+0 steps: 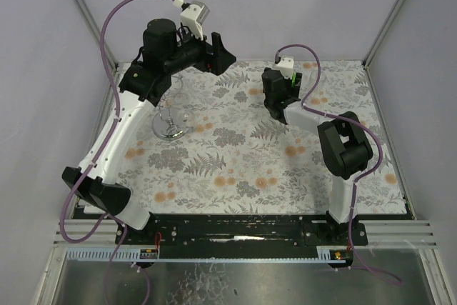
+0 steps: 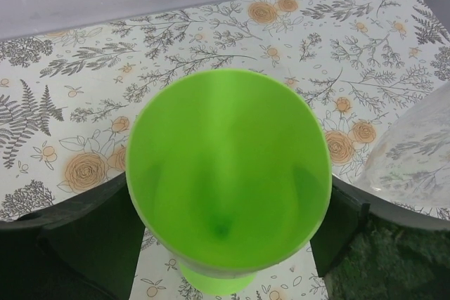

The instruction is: Take the wine glass off the wine glass rack

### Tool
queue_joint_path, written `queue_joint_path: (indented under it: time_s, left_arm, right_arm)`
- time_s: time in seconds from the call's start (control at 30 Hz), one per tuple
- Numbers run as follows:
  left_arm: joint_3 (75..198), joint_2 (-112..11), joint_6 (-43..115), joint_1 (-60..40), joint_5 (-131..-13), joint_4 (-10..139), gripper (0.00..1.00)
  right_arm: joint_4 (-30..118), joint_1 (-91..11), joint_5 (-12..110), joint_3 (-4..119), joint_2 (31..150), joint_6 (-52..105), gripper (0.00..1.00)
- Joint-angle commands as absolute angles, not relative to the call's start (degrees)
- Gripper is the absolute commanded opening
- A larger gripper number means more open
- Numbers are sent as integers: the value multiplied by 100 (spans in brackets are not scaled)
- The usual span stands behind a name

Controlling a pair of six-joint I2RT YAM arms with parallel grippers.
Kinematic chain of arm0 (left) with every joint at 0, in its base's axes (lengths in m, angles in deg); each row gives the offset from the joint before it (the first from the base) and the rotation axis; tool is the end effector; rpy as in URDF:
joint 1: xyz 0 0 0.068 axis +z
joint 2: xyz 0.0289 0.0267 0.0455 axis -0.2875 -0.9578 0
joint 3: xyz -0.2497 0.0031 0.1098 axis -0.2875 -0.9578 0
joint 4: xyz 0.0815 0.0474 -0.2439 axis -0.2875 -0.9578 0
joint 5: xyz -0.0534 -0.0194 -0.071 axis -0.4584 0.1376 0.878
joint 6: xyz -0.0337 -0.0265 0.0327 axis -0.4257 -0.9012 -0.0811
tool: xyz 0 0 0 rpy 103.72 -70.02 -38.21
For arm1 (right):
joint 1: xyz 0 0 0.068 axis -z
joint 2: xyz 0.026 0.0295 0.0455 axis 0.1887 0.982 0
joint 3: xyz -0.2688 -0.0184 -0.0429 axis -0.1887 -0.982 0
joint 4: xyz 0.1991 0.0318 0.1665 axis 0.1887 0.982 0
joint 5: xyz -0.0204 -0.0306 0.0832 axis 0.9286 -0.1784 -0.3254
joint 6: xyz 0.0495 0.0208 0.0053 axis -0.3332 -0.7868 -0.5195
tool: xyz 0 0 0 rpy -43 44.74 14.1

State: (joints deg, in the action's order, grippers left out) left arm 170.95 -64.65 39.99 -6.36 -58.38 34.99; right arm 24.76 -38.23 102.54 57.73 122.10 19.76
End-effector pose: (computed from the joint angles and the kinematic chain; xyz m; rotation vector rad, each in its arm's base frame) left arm 0.3056 -0.1446 0.4890 0.5196 1.7134 -0.7220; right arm 0.4097 0.1832 0.2274 0.3130 1.7684 -0.2485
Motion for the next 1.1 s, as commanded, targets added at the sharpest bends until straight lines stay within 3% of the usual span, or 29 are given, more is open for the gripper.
queue_joint_path:
  time_s: [0.0, 0.13, 0.57, 1.07]
  left_arm:
    - [17044, -6247, 3967, -588, -5717, 3591, 79]
    - [16982, -6205, 3970, -584, -5712, 3591, 79]
    - [16900, -6147, 3917, -584, -5690, 3670, 79]
    - [16892, -6119, 3602, -327, -5863, 3969, 80]
  right_arm:
    - [2183, -3804, 10306, 5752, 12223, 1798, 88]
    - [2273, -3804, 10229, 5724, 12218, 1755, 99]
    - [2493, -3842, 9925, 5490, 11711, 1664, 99]
    - [2919, -3897, 9002, 4834, 9343, 1501, 99]
